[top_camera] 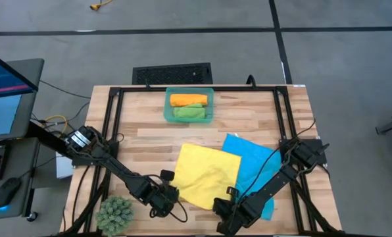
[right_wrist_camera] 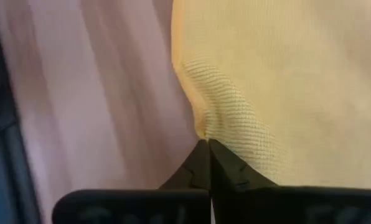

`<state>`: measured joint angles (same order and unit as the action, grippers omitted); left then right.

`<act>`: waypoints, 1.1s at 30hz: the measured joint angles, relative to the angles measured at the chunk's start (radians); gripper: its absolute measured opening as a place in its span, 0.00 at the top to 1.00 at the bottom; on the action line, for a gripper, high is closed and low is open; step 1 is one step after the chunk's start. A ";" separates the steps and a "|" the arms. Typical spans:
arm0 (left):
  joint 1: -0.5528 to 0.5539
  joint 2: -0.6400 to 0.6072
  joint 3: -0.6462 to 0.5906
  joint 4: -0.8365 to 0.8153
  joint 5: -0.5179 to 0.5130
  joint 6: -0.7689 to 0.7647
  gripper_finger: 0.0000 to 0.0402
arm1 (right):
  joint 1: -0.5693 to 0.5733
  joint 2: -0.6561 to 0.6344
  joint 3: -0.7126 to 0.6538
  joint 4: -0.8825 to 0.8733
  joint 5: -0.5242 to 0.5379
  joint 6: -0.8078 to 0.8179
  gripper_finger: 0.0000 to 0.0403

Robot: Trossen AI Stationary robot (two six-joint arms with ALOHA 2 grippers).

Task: Roll microfiber towels into tight, uniform cylinder then place into a basket
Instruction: Fold the yellow towel

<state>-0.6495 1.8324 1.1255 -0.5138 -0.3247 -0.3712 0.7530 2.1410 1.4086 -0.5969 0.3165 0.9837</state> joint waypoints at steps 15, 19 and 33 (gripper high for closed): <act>-0.061 0.000 0.158 -0.290 -0.106 -0.001 1.00 | -0.002 0.010 0.285 -0.509 0.169 -0.102 0.99; -0.077 0.000 0.235 -0.419 -0.170 -0.003 1.00 | -0.001 0.008 0.368 -0.636 0.250 -0.102 0.99; -0.105 0.000 0.525 -0.937 -0.276 -0.123 1.00 | 0.000 0.004 0.621 -0.973 0.383 -0.134 1.00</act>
<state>-0.7547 1.8320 1.6506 -1.4509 -0.6010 -0.4944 0.7532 2.1448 2.0294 -1.5703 0.6995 0.8498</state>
